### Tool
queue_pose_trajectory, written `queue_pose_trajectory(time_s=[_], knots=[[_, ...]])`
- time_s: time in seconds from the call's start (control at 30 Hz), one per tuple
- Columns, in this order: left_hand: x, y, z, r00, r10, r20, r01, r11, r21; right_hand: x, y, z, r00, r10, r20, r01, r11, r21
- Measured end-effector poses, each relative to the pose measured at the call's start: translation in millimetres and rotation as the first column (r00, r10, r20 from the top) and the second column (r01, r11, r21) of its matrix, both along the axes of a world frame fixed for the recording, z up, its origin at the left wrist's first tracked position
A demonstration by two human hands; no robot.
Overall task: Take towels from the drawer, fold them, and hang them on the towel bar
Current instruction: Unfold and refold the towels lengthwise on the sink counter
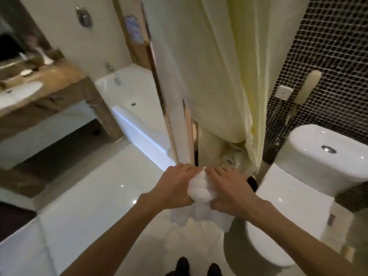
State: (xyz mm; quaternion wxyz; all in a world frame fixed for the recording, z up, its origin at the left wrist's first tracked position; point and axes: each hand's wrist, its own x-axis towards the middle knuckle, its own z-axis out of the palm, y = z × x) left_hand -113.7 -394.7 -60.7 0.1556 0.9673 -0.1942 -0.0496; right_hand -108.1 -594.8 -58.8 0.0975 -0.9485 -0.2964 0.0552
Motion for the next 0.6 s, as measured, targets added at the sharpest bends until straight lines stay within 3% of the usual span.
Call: queue_pose_trajectory(time_s=[0.17, 0.33, 0.6], knots=[[-40.5, 68.0, -1.6, 0.962, 0.265, 0.062, -0.267, 0.963, 0.027, 13.6, 79.0, -3.1, 0.969, 0.246, 0.021, -0.246, 0.969, -0.003], [-81.9, 127.6, -4.3, 0.859, 0.500, 0.105, -0.505, 0.863, 0.026, 16.6, 163.3, -0.1, 0.902, 0.432, -0.005, -0.432, 0.902, -0.017], [-108.0, 194.9, -17.5, 0.716, 0.683, 0.145, -0.689, 0.725, -0.015, 16.7, 262.4, -2.2, 0.818, 0.574, 0.029, -0.574, 0.819, -0.025]])
